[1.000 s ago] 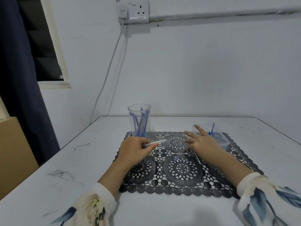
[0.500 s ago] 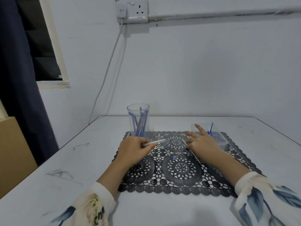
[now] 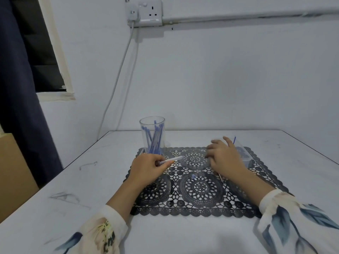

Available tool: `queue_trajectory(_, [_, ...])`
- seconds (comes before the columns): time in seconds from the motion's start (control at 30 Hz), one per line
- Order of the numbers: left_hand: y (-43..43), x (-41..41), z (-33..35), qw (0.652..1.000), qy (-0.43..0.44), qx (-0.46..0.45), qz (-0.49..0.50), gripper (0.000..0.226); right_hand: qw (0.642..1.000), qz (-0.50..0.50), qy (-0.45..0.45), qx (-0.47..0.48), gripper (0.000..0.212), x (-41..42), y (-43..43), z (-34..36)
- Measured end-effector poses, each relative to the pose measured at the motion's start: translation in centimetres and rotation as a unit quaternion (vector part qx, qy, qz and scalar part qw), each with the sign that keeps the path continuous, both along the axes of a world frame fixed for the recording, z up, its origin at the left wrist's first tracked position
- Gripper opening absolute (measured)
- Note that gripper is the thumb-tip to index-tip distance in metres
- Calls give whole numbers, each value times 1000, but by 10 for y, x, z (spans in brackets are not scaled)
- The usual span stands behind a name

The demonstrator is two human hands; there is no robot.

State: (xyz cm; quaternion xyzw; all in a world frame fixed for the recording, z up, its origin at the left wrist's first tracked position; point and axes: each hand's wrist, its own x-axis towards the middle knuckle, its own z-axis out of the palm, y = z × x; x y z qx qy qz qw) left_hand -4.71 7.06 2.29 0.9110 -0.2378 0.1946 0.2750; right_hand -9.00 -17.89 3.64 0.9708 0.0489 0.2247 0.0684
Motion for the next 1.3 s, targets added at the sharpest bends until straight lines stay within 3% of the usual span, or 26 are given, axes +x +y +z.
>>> queue_trajectory(0.13, [0,1,-1,1000,-1,-3,-1,37,950,-51,-76,299,32,5,-8,20])
queue_trajectory(0.2, [0,1,0,1000,-2,-3,-3,37,932,-108,-59,341,33,10,-20,29])
queue_trajectory(0.47, [-1,1,0,1000,1,-6,-1,36,925,-234,75,288,25,24,-40,32])
queue_trajectory(0.73, [0,2,1,1000,-2,-7,-1,37,939,-252,55,230,11,32,-31,24])
queue_trajectory(0.83, [0,2,1,1000,-1,-6,-5,37,936,-238,48,255,15,35,-34,23])
queue_trajectory(0.9, [0,1,1,1000,0,-6,-6,35,930,-225,32,289,7,39,-38,23])
queue_trajectory(1.07, [0,-1,2,1000,-1,-7,-2,36,919,-115,-79,368,25,39,-34,29])
queue_trajectory(1.3, [0,-2,5,1000,0,-11,1,41,936,13,-161,312,36,25,-7,44])
